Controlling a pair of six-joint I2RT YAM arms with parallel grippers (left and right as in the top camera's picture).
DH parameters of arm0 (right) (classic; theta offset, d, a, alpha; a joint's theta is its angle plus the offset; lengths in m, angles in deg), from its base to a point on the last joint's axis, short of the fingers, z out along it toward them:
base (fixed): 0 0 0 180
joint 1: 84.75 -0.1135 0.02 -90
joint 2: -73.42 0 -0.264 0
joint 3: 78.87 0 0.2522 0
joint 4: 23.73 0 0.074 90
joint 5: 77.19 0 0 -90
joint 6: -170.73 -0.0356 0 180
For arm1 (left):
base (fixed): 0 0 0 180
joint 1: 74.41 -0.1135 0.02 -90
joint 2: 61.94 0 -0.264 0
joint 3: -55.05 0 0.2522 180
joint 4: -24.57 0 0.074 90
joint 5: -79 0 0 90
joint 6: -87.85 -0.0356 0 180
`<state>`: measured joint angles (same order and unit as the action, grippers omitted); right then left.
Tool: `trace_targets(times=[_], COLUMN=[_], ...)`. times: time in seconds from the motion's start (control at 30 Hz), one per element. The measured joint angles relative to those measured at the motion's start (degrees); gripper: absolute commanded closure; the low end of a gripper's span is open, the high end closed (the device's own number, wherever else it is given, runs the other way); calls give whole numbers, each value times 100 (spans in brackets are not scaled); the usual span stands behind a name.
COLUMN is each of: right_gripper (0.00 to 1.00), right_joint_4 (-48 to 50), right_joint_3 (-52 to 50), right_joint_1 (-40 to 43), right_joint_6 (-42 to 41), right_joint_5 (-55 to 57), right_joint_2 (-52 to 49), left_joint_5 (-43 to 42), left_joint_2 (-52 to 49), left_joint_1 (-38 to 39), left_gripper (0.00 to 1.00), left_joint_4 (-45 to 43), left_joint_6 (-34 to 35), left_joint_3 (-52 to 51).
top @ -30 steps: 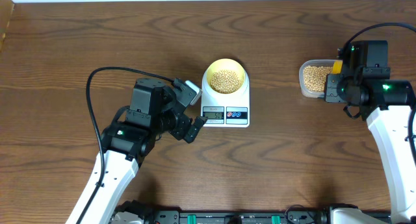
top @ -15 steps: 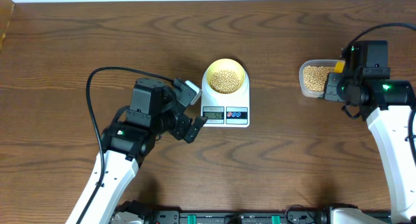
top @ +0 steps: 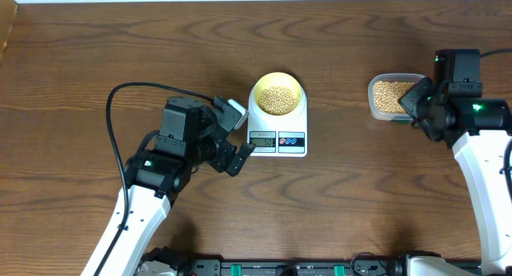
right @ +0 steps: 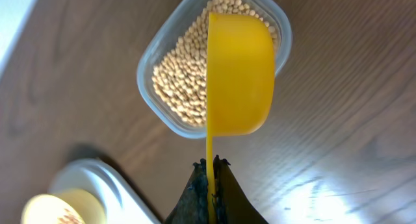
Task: Scoop item into bowl and weigh 50g on scale
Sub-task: 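Position the scoop above the soybean tub with the right gripper, then lower the scoop into the soybean tub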
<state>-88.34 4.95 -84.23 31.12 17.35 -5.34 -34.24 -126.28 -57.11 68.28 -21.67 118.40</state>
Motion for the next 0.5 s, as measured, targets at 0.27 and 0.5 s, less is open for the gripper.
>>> trace_targets(times=[0.27,0.5], right_gripper=[99,99], right_joint_4=[575,1088], right_joint_3=[0,0], right_joint_1=[74,74], right_joint_6=[-1060,-1298], right_joint_5=[-31,-463], right_joint_2=[-334,-1062], left_joint_5=[0,0], left_joint_2=[0,0], left_joint_1=[0,0], left_gripper=[2,2], left_joint_4=[0,0], left_joint_6=[0,0], left_joint_3=[0,0])
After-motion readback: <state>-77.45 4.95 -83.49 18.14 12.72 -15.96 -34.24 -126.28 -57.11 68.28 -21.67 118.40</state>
